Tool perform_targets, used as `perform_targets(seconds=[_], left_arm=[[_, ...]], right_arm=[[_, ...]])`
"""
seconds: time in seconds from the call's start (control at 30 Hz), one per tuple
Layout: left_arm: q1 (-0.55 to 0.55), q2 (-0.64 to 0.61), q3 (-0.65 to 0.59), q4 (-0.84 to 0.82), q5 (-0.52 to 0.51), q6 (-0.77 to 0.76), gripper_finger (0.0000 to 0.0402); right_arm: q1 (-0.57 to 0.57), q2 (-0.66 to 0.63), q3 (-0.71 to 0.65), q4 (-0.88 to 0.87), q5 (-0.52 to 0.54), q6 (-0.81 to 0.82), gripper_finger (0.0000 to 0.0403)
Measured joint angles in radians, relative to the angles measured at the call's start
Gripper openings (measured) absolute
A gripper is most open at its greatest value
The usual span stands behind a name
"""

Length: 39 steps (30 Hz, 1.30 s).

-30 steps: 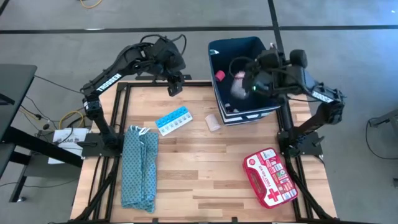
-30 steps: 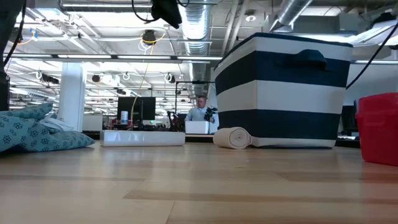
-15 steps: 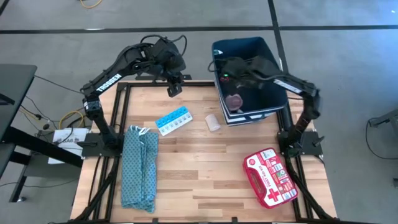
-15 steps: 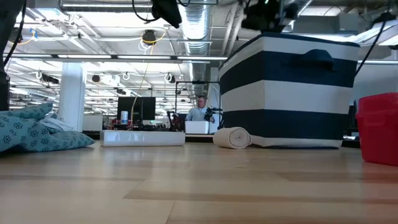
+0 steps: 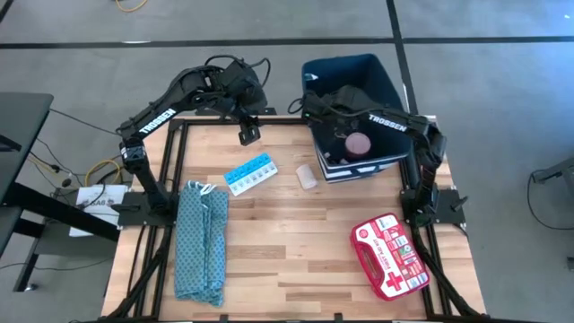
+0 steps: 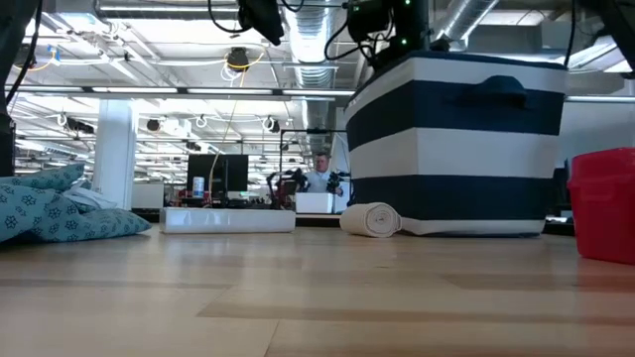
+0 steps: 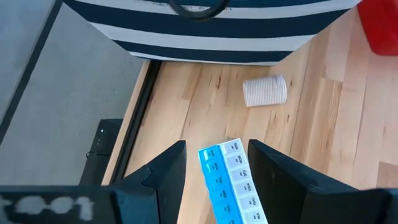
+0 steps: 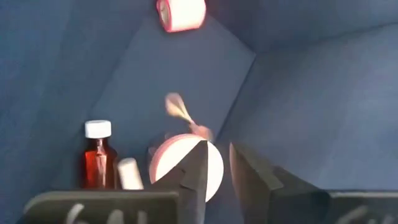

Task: Pick & place medical supplies in basket/bin
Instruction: Put the pink container into the blue bin, then put the white and blue medicine organizer into the blue bin

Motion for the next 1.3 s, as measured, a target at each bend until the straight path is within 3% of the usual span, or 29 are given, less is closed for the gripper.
perform_targets(seconds=[0.43, 0.7, 0.97, 1.2, 1.3], left_arm=[[0.000, 0.000, 0.000, 0.000, -0.001, 0.000, 0.0164], [0.000, 0.000, 0.000, -0.027, -0.003, -0.001, 0.0164], [0.000, 0.000, 0.000, -0.192, -0.117, -0.069, 0.0164], [-0.031, -0.042, 0.000, -0.186, -0.134, -0.121, 0.0164], [-0.055, -0.069, 0.001, -0.186, -0.150, -0.136, 0.0164]], right_arm=[[0.016, -0.127, 0.001, 0.006, -0.017, 0.004, 0.0156], [0.103, -0.283, 0.001, 0.006, -0.016, 0.039, 0.0186], [0.299, -0.429, 0.002, 0.005, -0.016, 0.225, 0.0194], [0.567, -0.442, 0.002, 0.006, -0.011, 0.268, 0.0194], [0.667, -0.442, 0.000, 0.006, 0.037, 0.297, 0.0192]])
